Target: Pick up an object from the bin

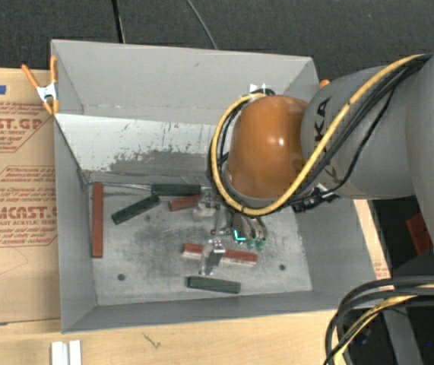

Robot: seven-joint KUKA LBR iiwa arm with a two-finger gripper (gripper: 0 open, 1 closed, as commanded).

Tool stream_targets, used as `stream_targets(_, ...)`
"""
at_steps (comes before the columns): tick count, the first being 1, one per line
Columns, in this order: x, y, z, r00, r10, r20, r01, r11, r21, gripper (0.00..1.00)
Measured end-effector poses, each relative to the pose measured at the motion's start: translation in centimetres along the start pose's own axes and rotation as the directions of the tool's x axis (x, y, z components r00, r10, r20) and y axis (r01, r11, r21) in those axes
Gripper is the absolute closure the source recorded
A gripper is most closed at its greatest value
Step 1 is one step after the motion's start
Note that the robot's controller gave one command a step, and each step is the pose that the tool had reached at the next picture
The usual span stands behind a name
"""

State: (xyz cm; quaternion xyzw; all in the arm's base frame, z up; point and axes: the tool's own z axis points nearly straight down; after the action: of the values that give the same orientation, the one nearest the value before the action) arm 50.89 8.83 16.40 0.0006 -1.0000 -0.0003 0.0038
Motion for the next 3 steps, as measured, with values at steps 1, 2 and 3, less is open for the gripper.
stream_targets(1,-0.2,0.0,-0.4,1.000,0.001,0.008,-0.001,1.000,-0.001,0.00)
stream_targets(2,-2.8,-1.7,8.9,1.000,0.015,0.010,-0.015,1.000,-0.003,1.00)
stream_targets(3,-2.9,-1.7,9.0,1.000,0.016,0.017,-0.016,1.000,-0.004,0.00)
